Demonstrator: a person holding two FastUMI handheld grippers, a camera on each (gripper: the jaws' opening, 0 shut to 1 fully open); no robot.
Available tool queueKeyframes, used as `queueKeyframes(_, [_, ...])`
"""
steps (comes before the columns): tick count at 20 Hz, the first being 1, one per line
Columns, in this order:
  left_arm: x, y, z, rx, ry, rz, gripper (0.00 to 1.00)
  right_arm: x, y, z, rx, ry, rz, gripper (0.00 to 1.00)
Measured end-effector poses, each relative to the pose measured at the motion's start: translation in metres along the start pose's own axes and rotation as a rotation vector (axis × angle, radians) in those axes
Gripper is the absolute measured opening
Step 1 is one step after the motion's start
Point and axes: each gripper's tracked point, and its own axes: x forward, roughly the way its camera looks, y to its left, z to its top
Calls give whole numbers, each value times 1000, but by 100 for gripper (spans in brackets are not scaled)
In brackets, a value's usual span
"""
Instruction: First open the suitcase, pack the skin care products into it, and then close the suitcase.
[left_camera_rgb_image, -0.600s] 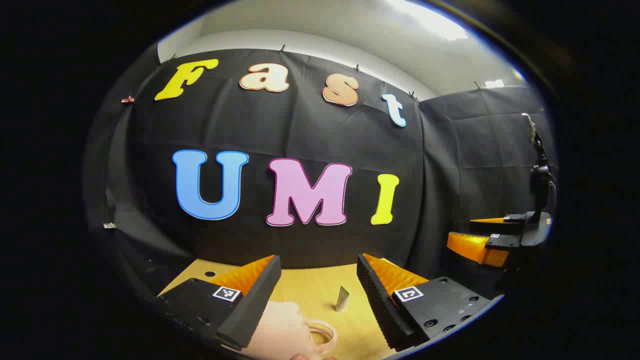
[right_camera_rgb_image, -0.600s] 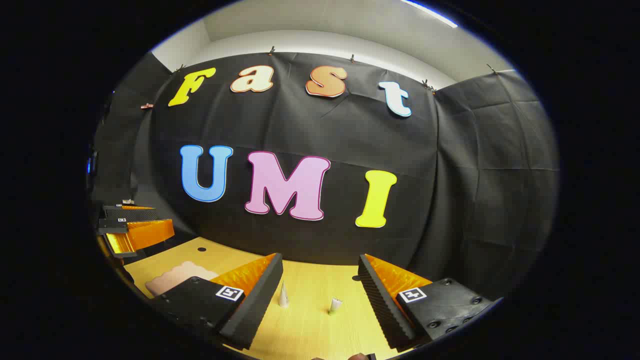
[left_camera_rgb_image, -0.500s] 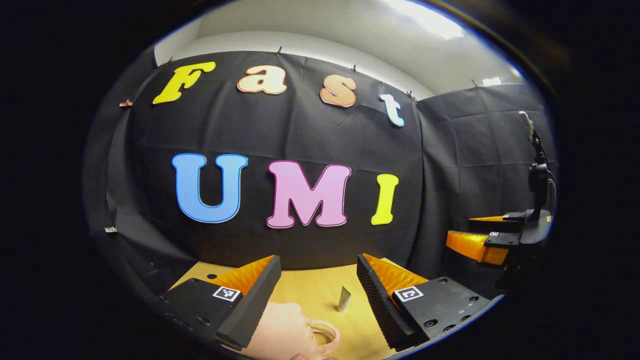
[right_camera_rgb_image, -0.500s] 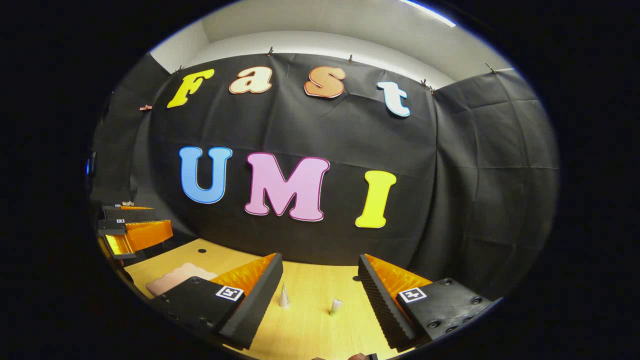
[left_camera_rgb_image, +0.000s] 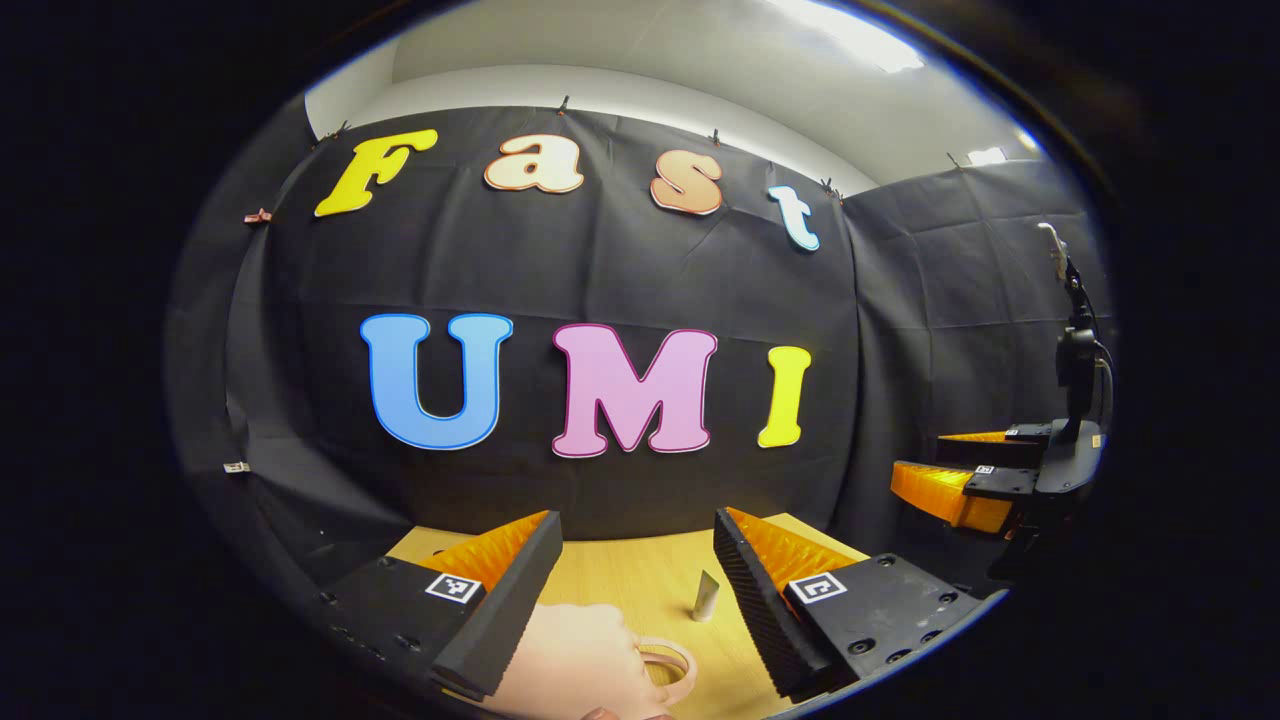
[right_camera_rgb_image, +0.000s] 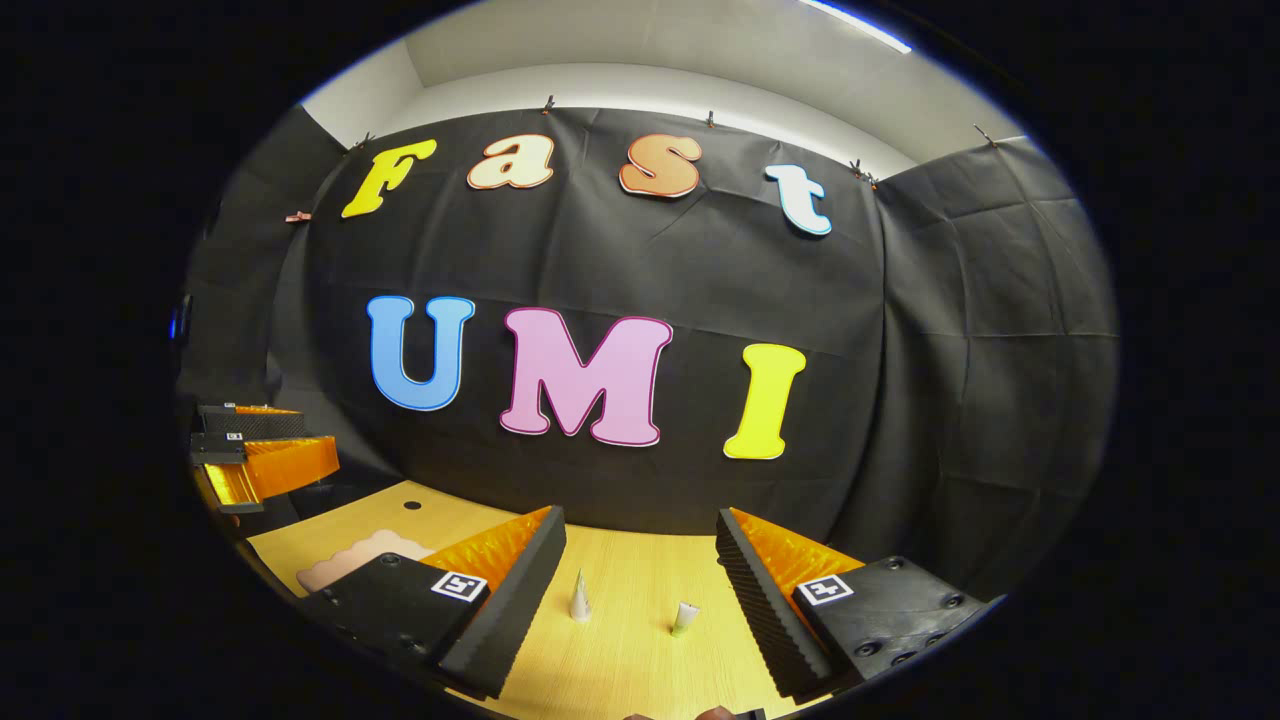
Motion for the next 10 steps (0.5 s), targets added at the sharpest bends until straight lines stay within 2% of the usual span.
queueKeyframes(4, [5,0,-13,-16,34,-8,95,4,2,-3,14,5,2,96])
queueKeyframes(7, [10,-25,-48,-77,127,-106,96,4,0,-9,18,12,0,96])
queueKeyframes(10, [20,-47,-97,-79,278,-187,96,2,-6,-22,40,19,-5,96])
